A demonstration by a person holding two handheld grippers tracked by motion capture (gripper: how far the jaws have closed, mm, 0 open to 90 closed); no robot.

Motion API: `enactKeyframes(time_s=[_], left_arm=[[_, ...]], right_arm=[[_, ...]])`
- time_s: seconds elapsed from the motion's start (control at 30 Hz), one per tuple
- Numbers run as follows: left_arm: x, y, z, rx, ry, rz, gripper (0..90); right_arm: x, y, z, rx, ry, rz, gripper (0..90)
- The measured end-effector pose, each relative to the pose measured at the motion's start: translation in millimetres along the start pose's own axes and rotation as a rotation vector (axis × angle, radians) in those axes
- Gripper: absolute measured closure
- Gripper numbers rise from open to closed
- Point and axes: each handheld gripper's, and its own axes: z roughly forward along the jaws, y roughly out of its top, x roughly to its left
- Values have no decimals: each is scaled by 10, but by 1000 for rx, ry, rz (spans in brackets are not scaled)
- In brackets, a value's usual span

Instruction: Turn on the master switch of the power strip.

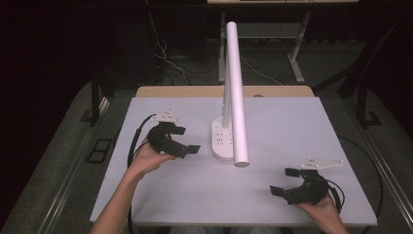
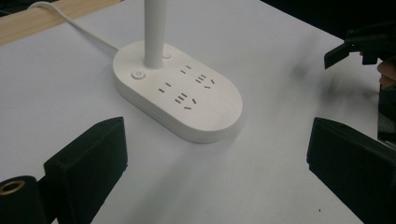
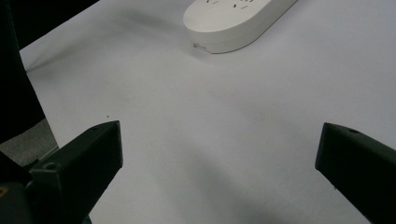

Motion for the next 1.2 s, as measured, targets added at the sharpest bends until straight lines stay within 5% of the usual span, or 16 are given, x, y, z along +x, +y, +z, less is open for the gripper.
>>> enactKeyframes(time_s=[0.87,1.2], left_arm=[[239,380,211,55,24,43,64],[335,487,279,56,22,26,66]], right_arm=[[-15,-8,-11,-4,-2,-2,3],[-21,-12,-20,-8,-4,-1,3]])
